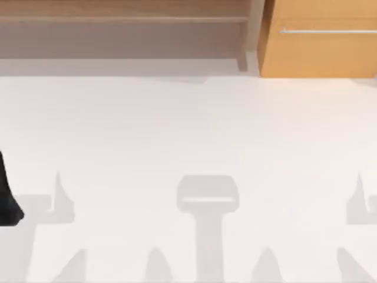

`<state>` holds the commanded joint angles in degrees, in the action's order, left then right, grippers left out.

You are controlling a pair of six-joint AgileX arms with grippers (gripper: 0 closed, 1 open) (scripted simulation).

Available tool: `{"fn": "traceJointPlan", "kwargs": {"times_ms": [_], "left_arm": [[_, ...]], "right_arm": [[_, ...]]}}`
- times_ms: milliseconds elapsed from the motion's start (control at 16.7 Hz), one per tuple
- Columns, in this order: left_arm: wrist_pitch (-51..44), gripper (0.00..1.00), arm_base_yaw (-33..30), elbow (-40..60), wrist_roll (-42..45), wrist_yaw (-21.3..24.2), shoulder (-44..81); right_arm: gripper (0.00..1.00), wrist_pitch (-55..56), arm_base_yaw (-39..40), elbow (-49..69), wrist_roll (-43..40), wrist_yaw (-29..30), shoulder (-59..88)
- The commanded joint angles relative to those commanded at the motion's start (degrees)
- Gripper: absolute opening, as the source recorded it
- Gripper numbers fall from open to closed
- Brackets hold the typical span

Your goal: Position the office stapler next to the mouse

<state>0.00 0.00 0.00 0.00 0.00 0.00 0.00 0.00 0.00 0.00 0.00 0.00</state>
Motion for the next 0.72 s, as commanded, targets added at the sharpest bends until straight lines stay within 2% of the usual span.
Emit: {"fn": "traceJointPlan", "kwargs": {"times_ms": [180, 360, 720], "left_arm": [[0.0, 1.00, 0.0, 0.0, 0.0, 0.0, 0.0], [0.0, 1.00, 0.0, 0.0, 0.0, 0.0, 0.0], [0.0, 1.00, 0.0, 0.0, 0.0, 0.0, 0.0]], "right_arm": [[1.00, -0.4, -0.2, 0.6, -0.4, 0.0, 0.6], [1.00, -3.9, -1.5, 5.9, -3.9, 0.1, 5.9], [1.00, -18.6, -6.4, 29.4, -18.0, 0.0, 32.8]]}}
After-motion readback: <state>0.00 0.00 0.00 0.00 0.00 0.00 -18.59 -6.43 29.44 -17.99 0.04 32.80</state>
